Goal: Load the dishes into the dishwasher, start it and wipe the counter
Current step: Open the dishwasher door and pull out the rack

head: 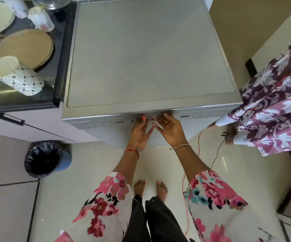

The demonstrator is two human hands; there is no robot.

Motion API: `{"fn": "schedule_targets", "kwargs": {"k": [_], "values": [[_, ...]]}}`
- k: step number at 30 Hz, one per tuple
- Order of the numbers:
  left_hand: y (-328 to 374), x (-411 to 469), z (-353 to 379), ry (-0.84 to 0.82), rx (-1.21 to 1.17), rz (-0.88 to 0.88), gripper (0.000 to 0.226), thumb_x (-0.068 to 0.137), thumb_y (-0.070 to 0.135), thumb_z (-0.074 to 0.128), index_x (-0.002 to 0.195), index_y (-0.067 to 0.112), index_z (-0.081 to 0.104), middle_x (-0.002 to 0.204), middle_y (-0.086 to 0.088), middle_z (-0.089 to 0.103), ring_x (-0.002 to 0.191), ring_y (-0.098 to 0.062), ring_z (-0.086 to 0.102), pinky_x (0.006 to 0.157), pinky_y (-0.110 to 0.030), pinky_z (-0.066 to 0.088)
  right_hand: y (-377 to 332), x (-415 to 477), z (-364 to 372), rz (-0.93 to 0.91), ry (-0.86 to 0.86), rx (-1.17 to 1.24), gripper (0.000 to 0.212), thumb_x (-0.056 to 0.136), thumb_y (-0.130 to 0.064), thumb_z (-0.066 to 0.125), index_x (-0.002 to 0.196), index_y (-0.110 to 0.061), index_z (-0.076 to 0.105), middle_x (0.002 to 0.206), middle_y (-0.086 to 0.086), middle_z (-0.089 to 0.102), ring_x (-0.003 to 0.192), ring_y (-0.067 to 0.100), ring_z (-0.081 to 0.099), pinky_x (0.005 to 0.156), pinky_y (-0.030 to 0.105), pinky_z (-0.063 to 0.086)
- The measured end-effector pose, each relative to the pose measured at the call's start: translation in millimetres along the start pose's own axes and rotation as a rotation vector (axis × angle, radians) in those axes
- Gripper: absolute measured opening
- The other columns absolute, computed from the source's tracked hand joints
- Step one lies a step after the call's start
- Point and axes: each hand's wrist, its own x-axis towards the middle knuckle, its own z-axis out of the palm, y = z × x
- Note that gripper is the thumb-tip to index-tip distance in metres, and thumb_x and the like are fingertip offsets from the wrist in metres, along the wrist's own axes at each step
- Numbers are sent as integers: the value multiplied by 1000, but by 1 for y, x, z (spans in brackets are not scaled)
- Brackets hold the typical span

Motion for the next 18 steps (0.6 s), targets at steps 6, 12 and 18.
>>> {"fn": "schedule_targets", "kwargs": {"k": [6, 12, 18], "values": [[-7, -2, 13, 67, 87, 167, 14, 95, 19, 48, 106, 15, 55, 93, 1, 64, 92, -11, 60, 100, -30, 41, 7, 4, 2, -123, 32, -155, 6, 87, -9, 59, 93, -8, 62, 79, 7, 68, 77, 20, 65, 87, 37, 53], [-19, -11, 19, 208, 66, 238, 15, 90, 20, 57, 103, 12, 59, 93, -1, 62, 89, -11, 59, 84, -18, 47, 14, -3, 4, -198, 136, -224, 16, 84, -14, 66, 96, -5, 62, 87, 11, 64, 83, 22, 63, 81, 33, 57], [-40, -68, -11, 216, 218, 12, 38, 91, 23, 57, 123, 4, 54, 113, -9, 63, 103, -16, 59, 93, -27, 47, 27, -60, -21, 15, 201, -269, 22, 84, -16, 66, 103, -6, 61, 95, 14, 66, 87, 26, 64, 82, 37, 56]]}}
